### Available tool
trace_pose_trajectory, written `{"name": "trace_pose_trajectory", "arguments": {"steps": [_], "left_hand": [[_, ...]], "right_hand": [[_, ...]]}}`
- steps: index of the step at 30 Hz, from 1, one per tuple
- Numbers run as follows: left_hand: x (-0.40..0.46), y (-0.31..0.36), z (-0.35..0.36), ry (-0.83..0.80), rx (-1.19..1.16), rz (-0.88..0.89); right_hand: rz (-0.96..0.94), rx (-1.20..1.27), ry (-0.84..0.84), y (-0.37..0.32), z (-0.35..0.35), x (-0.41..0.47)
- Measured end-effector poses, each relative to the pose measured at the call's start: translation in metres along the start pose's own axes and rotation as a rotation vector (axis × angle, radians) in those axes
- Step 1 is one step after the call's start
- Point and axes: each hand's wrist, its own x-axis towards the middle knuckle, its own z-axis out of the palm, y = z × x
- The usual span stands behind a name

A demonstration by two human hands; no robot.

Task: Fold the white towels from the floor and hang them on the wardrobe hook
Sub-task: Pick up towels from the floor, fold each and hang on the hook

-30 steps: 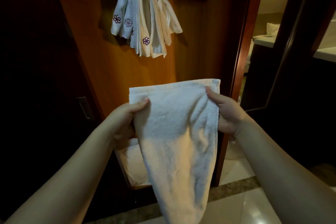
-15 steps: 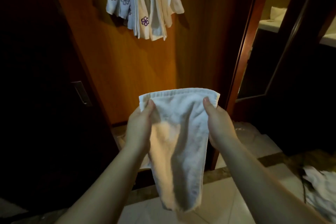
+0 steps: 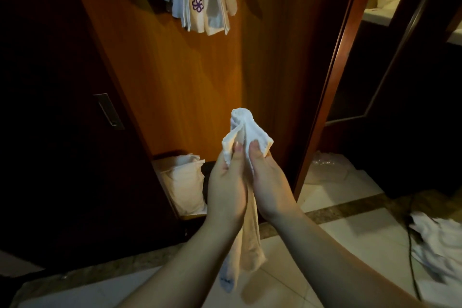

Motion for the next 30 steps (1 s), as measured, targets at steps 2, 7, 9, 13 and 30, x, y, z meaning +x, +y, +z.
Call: {"name": "trace_pose_trajectory", "arguments": {"steps": [2,7,9,13,30], "left_hand": [[0.011,-0.004,-0.011,-0.158,0.092,-0.065],[0.018,-0.001,-0.030,-0.386,0.018,-0.160],[0.022,0.005,-0.034,-0.429,-0.127,-0.268],[0.031,0.020,-0.041,-0.526,-0.178,-0.330],[0.074,0.036,-0.045,-0.369,0.243,-0.038]], "right_hand": [[-0.006,0.024,-0.037,0.001,-0.003,0.001],[-0.027,-0.064,-0.092,0.000,-0.008,0.006],[-0.047,-0.080,-0.122,0.001,-0.013,0.007],[-0.021,-0.136,-0.169,0.002,-0.018,0.010],[-0.127,-0.046,-0.047,-0.043,-0.058,0.037]]}}
